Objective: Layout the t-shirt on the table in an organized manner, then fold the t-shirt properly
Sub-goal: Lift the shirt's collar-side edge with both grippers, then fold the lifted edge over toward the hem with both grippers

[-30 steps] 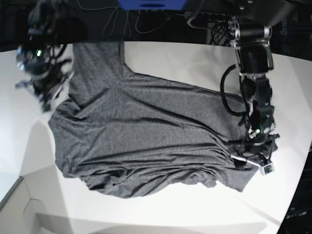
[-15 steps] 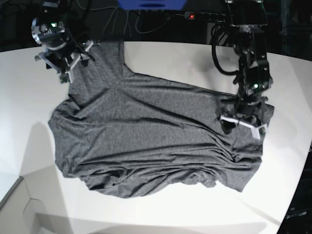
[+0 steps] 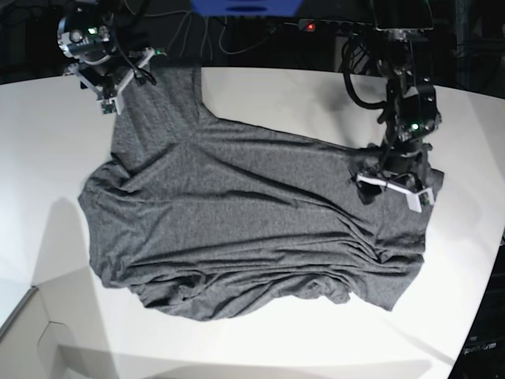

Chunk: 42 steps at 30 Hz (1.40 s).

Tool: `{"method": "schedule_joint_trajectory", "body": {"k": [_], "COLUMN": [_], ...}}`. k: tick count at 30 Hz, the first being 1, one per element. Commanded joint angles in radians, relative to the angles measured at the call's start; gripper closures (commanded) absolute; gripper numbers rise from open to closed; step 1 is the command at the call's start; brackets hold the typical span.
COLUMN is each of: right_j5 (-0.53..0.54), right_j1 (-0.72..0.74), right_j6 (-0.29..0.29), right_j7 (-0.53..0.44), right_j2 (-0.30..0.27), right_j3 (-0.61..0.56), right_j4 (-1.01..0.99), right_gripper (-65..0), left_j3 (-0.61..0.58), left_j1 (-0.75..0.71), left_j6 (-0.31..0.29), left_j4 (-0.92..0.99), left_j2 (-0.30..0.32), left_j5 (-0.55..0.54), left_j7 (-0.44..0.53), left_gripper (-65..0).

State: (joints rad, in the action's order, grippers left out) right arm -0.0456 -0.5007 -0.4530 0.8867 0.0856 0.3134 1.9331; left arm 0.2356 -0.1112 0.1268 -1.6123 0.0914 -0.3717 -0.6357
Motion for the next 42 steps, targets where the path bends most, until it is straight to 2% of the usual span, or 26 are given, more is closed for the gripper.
{"method": "schedule_joint_trajectory", "body": {"k": [1, 3, 6, 8, 10, 15, 19, 28, 34, 39, 42], "right_j5": [0.005, 0.005, 0.006, 0.006, 0.006, 0.006, 0.006, 0.005, 0.000, 0.003, 0.003], "right_j1": [0.000, 0.000, 0.001, 0.004, 0.007, 0.010, 0.070, 0.366, 0.506, 0.577, 0.615], "right_j6": [-0.005, -0.005, -0.005, -0.005, -0.005, -0.007, -0.007, -0.007, -0.005, -0.003, -0.003], "right_j7": [-0.016, -0.016, -0.016, -0.016, -0.016, -0.016, -0.016, -0.004, -0.004, -0.008, -0.014], "right_j2": [0.000, 0.000, 0.000, 0.003, 0.004, 0.004, 0.006, 0.007, 0.013, 0.021, 0.021], "right_j3": [0.002, -0.004, -0.006, -0.024, -0.043, -0.099, -0.142, -0.207, -0.287, -0.314, -0.322], "right_j4": [0.012, 0.012, 0.012, 0.010, 0.010, 0.033, 0.098, 0.095, 0.050, -0.016, -0.059], "right_gripper": [-36.9, -35.7, -25.8, -15.2, -0.2, 0.0, 0.0, 0.0, 0.0, 0.0, 0.0], "left_j3": [0.003, 0.005, 0.005, 0.005, 0.005, 0.006, 0.008, 0.023, -0.109, -0.259, -0.342], "left_j1": [0.012, -0.006, -0.031, -0.045, -0.057, -0.103, -0.147, -0.282, -0.358, -0.364, -0.354], "left_j6": [-0.005, -0.005, -0.005, -0.005, -0.005, -0.005, -0.005, -0.005, -0.006, -0.102, -0.109], "left_j4": [-0.021, -0.035, -0.075, -0.096, -0.119, -0.170, -0.217, -0.345, -0.357, -0.354, -0.346], "left_j2": [0.008, 0.008, 0.008, 0.008, 0.008, 0.034, 0.035, 0.047, 0.049, 0.055, 0.046], "left_j5": [-0.005, -0.005, -0.005, -0.005, -0.005, -0.005, -0.005, -0.008, -0.008, -0.006, -0.005], "left_j7": [0.020, 0.023, 0.023, 0.021, 0.018, 0.017, 0.018, 0.017, 0.017, 0.017, 0.017], "left_gripper": [-43.1, -43.1, -43.1, -43.1, -43.1, -43.1, -43.1, -43.1, -43.1, -43.1, -43.2]}}
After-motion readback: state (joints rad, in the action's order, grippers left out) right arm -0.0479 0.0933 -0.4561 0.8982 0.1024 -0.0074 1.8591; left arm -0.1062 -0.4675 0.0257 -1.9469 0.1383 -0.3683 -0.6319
